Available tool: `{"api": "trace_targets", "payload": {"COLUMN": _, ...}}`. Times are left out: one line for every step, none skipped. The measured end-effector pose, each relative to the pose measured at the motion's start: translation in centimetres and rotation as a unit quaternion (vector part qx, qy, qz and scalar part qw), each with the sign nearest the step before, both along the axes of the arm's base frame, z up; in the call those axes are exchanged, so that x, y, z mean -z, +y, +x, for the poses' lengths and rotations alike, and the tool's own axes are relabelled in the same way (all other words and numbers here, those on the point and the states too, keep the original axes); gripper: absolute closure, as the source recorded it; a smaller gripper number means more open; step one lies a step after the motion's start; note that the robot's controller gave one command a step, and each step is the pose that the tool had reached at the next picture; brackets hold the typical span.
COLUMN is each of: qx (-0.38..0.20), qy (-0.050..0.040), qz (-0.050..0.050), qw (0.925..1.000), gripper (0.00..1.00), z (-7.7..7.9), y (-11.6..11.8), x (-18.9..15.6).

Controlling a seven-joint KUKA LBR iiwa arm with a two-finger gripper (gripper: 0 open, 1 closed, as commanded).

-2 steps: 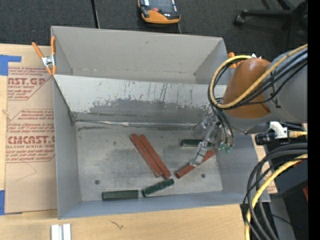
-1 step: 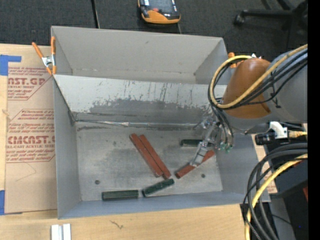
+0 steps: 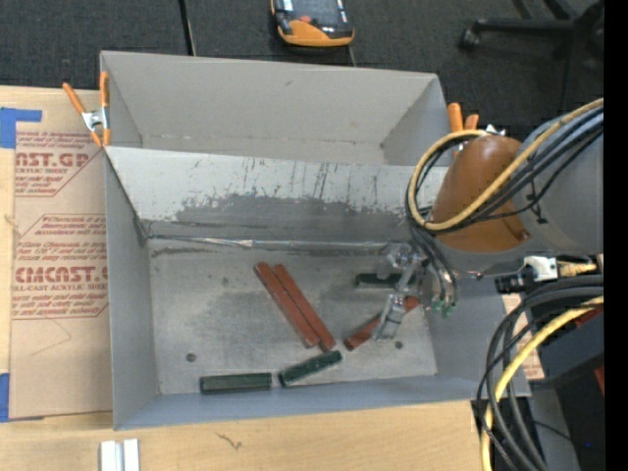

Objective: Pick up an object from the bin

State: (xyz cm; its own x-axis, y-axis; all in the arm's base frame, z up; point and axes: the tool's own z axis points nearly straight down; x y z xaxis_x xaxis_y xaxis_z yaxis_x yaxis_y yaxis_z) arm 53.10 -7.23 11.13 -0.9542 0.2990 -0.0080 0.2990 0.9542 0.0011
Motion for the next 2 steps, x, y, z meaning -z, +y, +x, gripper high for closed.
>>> {"api": "trace_targets", "payload": {"qx": -0.034, "qy": 0.0062, "qz": 0.001, "qw": 0.9994, "gripper": 0.00, "z": -1.2, "y": -0.2, "x": 3.1}}
{"api": "trace_targets", "payload": {"qx": -0.061, "qy": 0.0044, "qz": 0.001, "qw": 0.9982, "gripper": 1.00, "z": -2.5, "y": 0.5, "x": 2.9}}
